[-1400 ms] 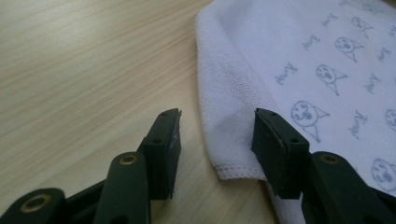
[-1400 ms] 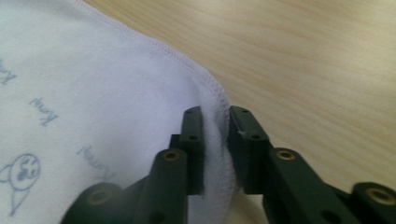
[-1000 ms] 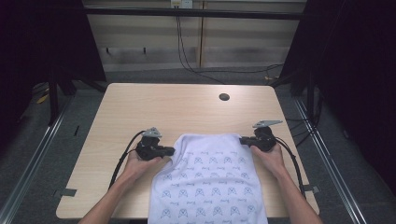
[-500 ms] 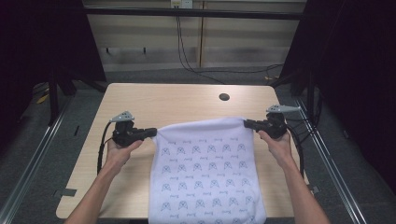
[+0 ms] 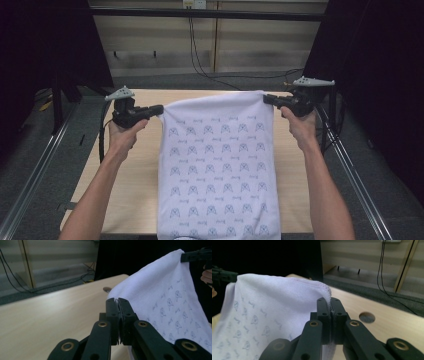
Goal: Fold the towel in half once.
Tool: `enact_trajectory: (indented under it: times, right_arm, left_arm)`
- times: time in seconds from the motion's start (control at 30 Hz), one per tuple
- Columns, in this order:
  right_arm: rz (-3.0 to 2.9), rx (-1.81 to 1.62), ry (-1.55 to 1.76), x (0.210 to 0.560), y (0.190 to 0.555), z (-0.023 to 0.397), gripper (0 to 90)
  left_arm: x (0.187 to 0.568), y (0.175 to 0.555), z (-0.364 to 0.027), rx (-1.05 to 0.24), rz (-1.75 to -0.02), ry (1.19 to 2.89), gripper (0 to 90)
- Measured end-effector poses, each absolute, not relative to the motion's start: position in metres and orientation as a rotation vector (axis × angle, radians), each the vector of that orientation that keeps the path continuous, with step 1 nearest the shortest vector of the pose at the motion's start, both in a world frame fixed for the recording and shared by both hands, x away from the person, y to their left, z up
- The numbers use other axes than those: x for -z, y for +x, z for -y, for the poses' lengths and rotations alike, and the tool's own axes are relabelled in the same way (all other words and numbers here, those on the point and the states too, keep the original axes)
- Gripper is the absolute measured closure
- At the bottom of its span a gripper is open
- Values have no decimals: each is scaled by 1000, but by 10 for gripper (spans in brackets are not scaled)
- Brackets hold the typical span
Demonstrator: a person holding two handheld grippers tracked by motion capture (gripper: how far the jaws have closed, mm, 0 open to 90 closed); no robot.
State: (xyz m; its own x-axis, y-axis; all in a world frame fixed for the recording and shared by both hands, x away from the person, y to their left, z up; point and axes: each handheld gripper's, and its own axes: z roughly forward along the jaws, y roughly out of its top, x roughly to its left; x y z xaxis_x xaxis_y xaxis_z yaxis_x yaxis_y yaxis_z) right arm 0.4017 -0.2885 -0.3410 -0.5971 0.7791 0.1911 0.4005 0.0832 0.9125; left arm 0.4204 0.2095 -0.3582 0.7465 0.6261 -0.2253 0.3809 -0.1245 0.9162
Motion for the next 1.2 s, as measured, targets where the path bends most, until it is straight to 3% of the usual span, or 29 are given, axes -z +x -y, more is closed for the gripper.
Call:
enact_trajectory:
  times: [0.23,0.4,0.63,0.8,1.0,1.2]
  right_arm:
    - [-1944,-1515,1112,287,413,285,881]
    - [-1955,-1531,1049,272,400,287,882]
    - [-2039,-1578,1028,318,353,307,882]
    - [-2124,-1552,998,344,307,308,882]
    - [-2253,-1497,976,372,241,297,882]
    - [-2444,-1339,1093,426,197,289,883]
  left_arm:
    - [299,430,-205,-405,-785,1712,881]
    - [296,417,-203,-372,-721,1719,881]
    - [351,365,-203,-246,-686,1752,881]
    - [366,326,-216,-190,-665,1748,880]
    - [401,270,-219,-104,-649,1851,881]
    - [455,242,-202,39,-673,2060,880]
